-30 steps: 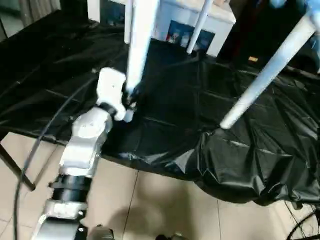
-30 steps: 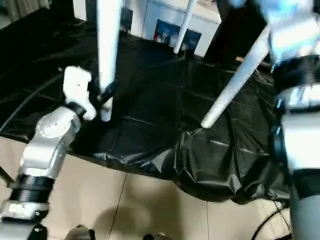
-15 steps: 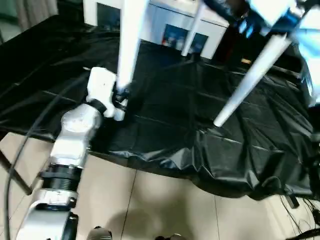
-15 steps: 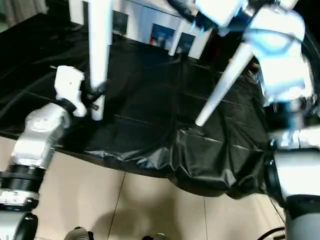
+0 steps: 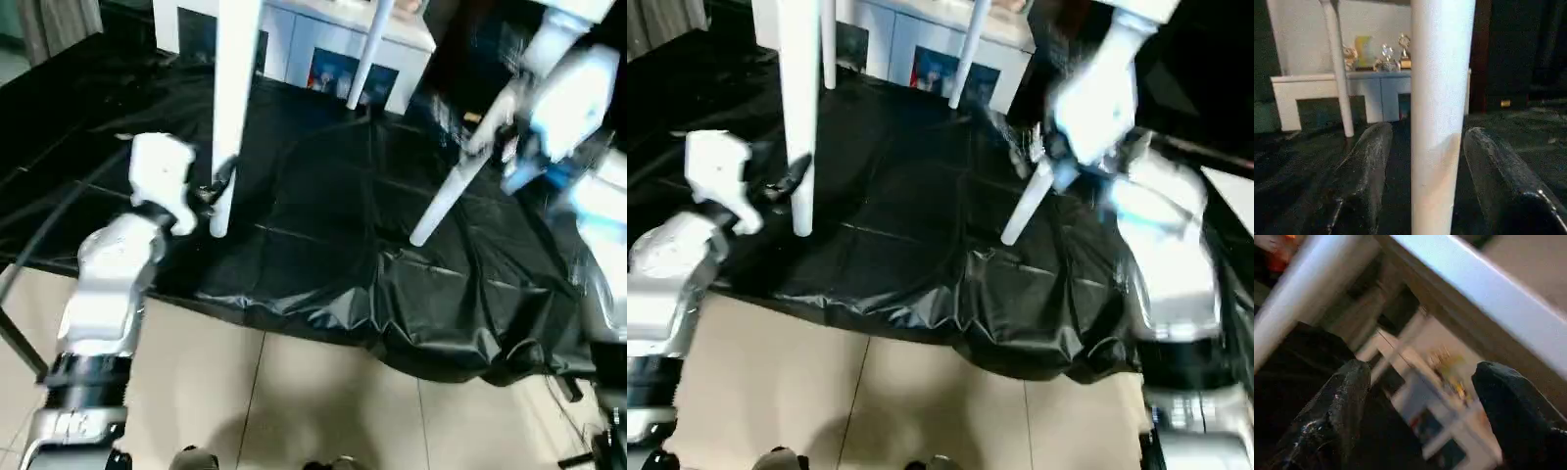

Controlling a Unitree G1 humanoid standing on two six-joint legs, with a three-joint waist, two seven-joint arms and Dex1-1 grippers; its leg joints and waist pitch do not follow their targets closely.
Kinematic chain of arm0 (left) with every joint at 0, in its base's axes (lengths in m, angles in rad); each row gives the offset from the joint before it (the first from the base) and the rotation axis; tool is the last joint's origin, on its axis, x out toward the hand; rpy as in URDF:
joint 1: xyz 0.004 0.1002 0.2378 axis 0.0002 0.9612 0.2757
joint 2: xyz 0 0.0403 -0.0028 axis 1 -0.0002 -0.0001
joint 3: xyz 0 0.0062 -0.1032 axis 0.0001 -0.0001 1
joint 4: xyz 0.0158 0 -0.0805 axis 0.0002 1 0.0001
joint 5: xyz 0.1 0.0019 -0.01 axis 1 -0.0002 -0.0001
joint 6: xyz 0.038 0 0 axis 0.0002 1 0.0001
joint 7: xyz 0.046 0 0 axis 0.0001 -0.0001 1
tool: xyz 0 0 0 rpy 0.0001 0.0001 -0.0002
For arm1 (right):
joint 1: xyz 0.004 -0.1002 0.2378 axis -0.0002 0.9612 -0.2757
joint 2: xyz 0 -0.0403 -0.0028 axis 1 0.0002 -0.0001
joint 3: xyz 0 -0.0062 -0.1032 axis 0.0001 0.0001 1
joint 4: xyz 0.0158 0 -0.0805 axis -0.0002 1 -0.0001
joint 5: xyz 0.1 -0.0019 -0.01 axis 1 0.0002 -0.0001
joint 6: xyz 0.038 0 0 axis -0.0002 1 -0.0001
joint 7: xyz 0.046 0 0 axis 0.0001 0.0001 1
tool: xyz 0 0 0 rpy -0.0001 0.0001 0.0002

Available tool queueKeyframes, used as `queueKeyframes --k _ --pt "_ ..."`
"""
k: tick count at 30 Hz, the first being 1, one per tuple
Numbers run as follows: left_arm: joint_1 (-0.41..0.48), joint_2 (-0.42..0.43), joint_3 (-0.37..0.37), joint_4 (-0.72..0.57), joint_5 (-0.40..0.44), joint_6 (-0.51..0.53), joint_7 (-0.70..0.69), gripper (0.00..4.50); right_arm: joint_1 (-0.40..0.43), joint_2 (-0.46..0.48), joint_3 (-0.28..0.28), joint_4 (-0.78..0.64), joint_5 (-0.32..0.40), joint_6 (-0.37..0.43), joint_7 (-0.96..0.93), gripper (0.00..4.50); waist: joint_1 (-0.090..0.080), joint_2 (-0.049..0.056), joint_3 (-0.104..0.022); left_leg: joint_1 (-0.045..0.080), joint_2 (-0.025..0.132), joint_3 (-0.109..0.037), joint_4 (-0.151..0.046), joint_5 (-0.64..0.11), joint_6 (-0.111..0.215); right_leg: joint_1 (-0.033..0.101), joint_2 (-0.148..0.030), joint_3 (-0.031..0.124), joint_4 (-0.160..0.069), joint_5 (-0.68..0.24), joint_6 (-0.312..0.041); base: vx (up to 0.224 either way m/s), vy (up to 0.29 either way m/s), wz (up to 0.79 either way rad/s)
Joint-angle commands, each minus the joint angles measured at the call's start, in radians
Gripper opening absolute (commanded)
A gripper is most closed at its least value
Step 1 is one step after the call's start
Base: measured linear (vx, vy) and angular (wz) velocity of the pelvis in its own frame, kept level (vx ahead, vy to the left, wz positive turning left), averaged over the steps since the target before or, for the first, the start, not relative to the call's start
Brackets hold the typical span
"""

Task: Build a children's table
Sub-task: Flip table

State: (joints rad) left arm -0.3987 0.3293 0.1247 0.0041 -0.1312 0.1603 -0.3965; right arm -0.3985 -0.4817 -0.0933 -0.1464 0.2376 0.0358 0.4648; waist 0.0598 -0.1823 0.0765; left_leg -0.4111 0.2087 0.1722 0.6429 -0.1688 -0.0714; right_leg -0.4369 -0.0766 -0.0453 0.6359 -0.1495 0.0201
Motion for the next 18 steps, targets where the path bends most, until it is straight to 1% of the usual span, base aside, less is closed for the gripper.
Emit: queueKeyframes --k 1,2,3,4,5,6,7,8,9,10,11,12,13,14,15,16,17,18 --pt "0.002 -0.015 -0.006 -0.034 -0.021 0.017 0.005 2.73 0.016 -0.005 -0.045 -0.009 0.009 0.023 -0.017 3.95 -0.007 0.040 -0.068 0.044 0.018 -0.016 -0.094 -0.515 -0.092 0.012 -0.040 0.018 -0.104 -0.526 -0.057 0.000 0.000 0.00" --pt "0.020 -0.031 0.008 -0.063 -0.060 0.023 0.001 2.73 0.047 0.010 -0.072 -0.022 0.030 0.041 -0.040 3.95 -0.008 0.047 -0.070 0.046 0.017 -0.020 -0.092 -0.534 -0.095 0.014 -0.043 0.015 -0.108 -0.565 -0.044 0.000 0.000 0.00" --pt "0.037 -0.045 0.019 -0.090 -0.095 0.032 -0.003 2.73 0.074 0.023 -0.094 -0.034 0.053 0.058 -0.058 4.02 -0.011 0.042 -0.070 0.040 0.018 -0.023 -0.095 -0.524 -0.094 0.020 -0.048 0.013 -0.111 -0.570 -0.042 0.000 0.000 0.00" --pt "0.077 -0.056 0.025 -0.145 -0.162 0.066 -0.031 2.73 0.119 0.031 -0.126 -0.046 0.088 0.083 -0.082 4.07 -0.012 0.043 -0.070 0.035 0.018 -0.026 -0.098 -0.523 -0.095 0.024 -0.048 0.011 -0.112 -0.573 -0.039 0.000 0.000 0.00" --pt "0.077 -0.056 0.025 -0.145 -0.162 0.066 -0.031 2.73 0.119 0.031 -0.126 -0.046 0.088 0.083 -0.082 4.07 -0.010 0.045 -0.070 0.038 0.019 -0.026 -0.098 -0.526 -0.098 0.023 -0.050 0.012 -0.111 -0.568 -0.041 0.000 0.000 0.00" --pt "0.105 -0.052 0.015 -0.176 -0.198 0.098 -0.063 2.73 0.137 0.032 -0.142 -0.030 0.086 0.094 -0.100 4.20 -0.015 0.043 -0.066 0.037 0.017 -0.027 -0.100 -0.547 -0.094 0.021 -0.044 0.008 -0.117 -0.581 -0.035 0.000 0.000 0.00" --pt "0.117 -0.047 0.007 -0.190 -0.210 0.114 -0.078 2.73 0.141 0.032 -0.149 -0.020 0.080 0.100 -0.112 4.33 -0.017 0.043 -0.067 0.036 0.016 -0.028 -0.101 -0.545 -0.095 0.022 -0.045 0.008 -0.117 -0.584 -0.032 0.000 0.000 0.00" --pt "0.124 -0.043 0.000 -0.199 -0.217 0.126 -0.089 2.73 0.143 0.032 -0.154 -0.010 0.073 0.106 -0.122 4.44 -0.023 0.043 -0.065 0.033 0.015 -0.029 -0.103 -0.547 -0.094 0.025 -0.044 0.005 -0.121 -0.596 -0.025 0.000 0.000 0.00" --pt "0.145 -0.031 -0.036 -0.223 -0.228 0.185 -0.119 2.73 0.130 0.037 -0.169 0.044 0.053 0.149 -0.161 4.46 -0.025 0.045 -0.064 0.035 0.016 -0.030 -0.103 -0.549 -0.094 0.025 -0.045 0.003 -0.122 -0.599 -0.023 0.000 0.000 0.00" --pt "0.145 -0.031 -0.036 -0.223 -0.228 0.185 -0.119 2.73 0.130 0.037 -0.169 0.044 0.053 0.149 -0.161 4.46 -0.032 0.050 -0.063 0.037 0.015 -0.033 -0.106 -0.562 -0.096 0.026 -0.042 -0.001 -0.124 -0.600 -0.026 0.000 0.000 0.00" --pt "0.148 -0.029 -0.047 -0.228 -0.226 0.199 -0.124 2.73 0.124 0.040 -0.172 0.059 0.047 0.161 -0.170 4.48 -0.034 0.053 -0.059 0.039 0.015 -0.034 -0.106 -0.580 -0.096 0.024 -0.041 -0.005 -0.130 -0.610 -0.025 0.000 0.000 0.00" --pt "0.146 -0.035 -0.060 -0.223 -0.218 0.217 -0.117 2.73 0.107 0.045 -0.173 0.089 0.044 0.173 -0.179 4.48 -0.046 0.060 -0.052 0.049 0.017 -0.041 -0.110 -0.643 -0.098 0.025 -0.038 -0.023 -0.140 -0.624 -0.028 0.000 0.000 0.00" --pt "0.144 -0.037 -0.064 -0.221 -0.214 0.223 -0.113 2.73 0.100 0.047 -0.173 0.100 0.042 0.176 -0.181 4.48 -0.049 0.063 -0.050 0.051 0.020 -0.046 -0.114 -0.670 -0.099 0.030 -0.038 -0.033 -0.144 -0.630 -0.030 0.000 0.000 0.00" --pt "0.138 -0.051 -0.065 -0.206 -0.197 0.220 -0.086 2.73 0.081 0.051 -0.173 0.138 0.040 0.170 -0.191 4.48 -0.054 0.074 -0.047 0.050 0.025 -0.052 -0.124 -0.705 -0.095 0.047 -0.039 -0.046 -0.146 -0.621 -0.033 -0.055 0.033 -0.13" --pt "0.135 -0.057 -0.066 -0.200 -0.192 0.220 -0.075 2.73 0.073 0.053 -0.173 0.154 0.040 0.168 -0.194 4.48 -0.056 0.078 -0.043 0.049 0.032 -0.054 -0.137 -0.740 -0.094 0.052 -0.034 -0.056 -0.142 -0.605 -0.043 -0.097 0.024 -0.11" --pt "0.115 -0.113 -0.066 -0.157 -0.169 0.238 0.021 2.73 -0.018 0.063 -0.180 0.330 0.040 0.134 -0.224 4.48 -0.061 0.083 -0.036 0.016 0.059 -0.054 -0.189 -0.809 -0.086 0.095 -0.019 -0.066 -0.069 -0.491 -0.059 -0.097 0.024 -0.11" --pt "0.106 -0.134 -0.072 -0.144 -0.158 0.243 0.052 2.73 -0.063 0.062 -0.180 0.415 0.041 0.113 -0.217 4.48 -0.045 0.095 -0.026 -0.039 0.080 -0.036 -0.256 -0.878 -0.082 0.135 -0.003 -0.073 0.068 -0.393 -0.068 -0.134 -0.019 0.08" --pt "0.098 -0.146 -0.083 -0.141 -0.153 0.251 0.066 2.73 -0.103 0.060 -0.180 0.487 0.043 0.096 -0.203 4.48 0.021 0.053 -0.028 -0.018 0.068 0.039 -0.176 -0.675 0.001 0.090 -0.021 0.056 0.125 -0.476 -0.001 -0.067 -0.028 0.13"
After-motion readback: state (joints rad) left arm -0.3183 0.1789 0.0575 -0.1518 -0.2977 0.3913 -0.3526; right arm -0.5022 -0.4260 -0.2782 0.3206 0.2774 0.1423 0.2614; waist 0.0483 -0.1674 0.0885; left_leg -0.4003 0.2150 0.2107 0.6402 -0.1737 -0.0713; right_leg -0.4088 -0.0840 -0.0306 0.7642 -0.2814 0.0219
